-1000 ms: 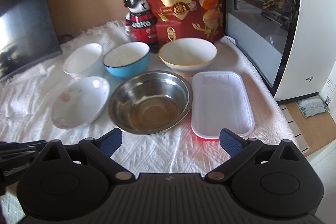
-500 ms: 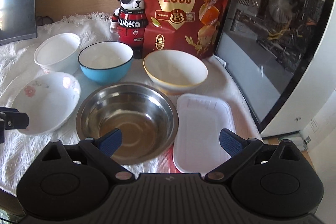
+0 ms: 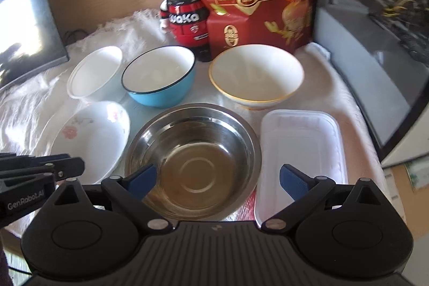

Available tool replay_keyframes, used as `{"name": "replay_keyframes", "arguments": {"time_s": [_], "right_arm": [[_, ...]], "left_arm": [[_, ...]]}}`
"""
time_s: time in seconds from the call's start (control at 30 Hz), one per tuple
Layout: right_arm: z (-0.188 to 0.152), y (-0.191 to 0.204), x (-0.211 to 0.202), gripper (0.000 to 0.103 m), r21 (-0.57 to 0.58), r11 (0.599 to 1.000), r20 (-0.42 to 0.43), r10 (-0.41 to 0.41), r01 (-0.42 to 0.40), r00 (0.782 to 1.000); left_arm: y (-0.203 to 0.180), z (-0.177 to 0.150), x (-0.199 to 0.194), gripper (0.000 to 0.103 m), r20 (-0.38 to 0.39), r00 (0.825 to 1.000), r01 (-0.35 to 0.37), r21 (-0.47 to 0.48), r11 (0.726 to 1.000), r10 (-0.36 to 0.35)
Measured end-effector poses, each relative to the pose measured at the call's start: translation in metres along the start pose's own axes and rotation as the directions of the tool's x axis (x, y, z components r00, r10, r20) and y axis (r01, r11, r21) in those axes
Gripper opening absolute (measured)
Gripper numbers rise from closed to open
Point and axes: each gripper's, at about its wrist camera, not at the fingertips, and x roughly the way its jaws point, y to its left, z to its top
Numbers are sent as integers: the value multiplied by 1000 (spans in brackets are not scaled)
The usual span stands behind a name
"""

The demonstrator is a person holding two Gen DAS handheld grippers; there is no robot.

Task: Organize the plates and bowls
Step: 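Move the left tool toward the stainless steel bowl rim, then close the left tool on the steel bowl rim and lift it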

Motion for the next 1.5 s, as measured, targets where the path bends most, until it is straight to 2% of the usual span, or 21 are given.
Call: {"name": "replay_keyframes", "arguments": {"time_s": [0.17,0.4,0.57,0.67,0.77,0.93,1.1,1.2,1.27,1.3,1.33,1.4,1.5], "right_arm": [[15,-12,13,99,-56,998,-8,9,-9,1000],[27,-24,37,97,-97,992,-37,76,-79,996],[31,-23,50,97,-120,984,-55,123,-128,991],[33,-21,56,97,-130,982,-62,131,-138,989],[35,-22,58,97,-137,980,-60,138,-145,989],[38,-38,56,97,-152,970,-26,189,-190,982],[39,-45,53,97,-235,961,22,152,-143,988],[41,-45,53,90,-267,951,25,169,-156,985],[44,-43,58,83,-277,943,10,197,-187,980],[45,-42,61,76,-282,938,1,210,-202,978],[47,-39,65,69,-287,935,-10,216,-210,976],[50,-33,76,63,-304,930,-33,205,-205,978],[56,-27,92,61,-313,932,-48,179,-185,983]], "left_arm": [[4,0,17,17,-46,999,6,-103,995,-11],[21,-10,32,18,-105,990,61,-238,969,-89],[26,-16,41,18,-130,975,133,-306,943,-180],[29,-20,48,18,-140,959,188,-338,922,-246],[35,-23,50,18,-117,947,236,-370,898,-298],[48,-23,47,18,-62,956,238,-402,884,-286],[49,-22,57,18,-82,962,206,-406,891,-260],[43,-20,66,18,-77,958,224,-402,888,-277],[40,-22,72,21,-97,961,199,-402,894,-258],[40,-23,76,21,-111,962,184,-409,894,-249],[41,-25,80,23,-118,961,178,-425,888,-250],[42,-26,86,23,-123,956,185,-451,873,-266],[38,-26,95,23,-125,945,215,-455,864,-301]]}}
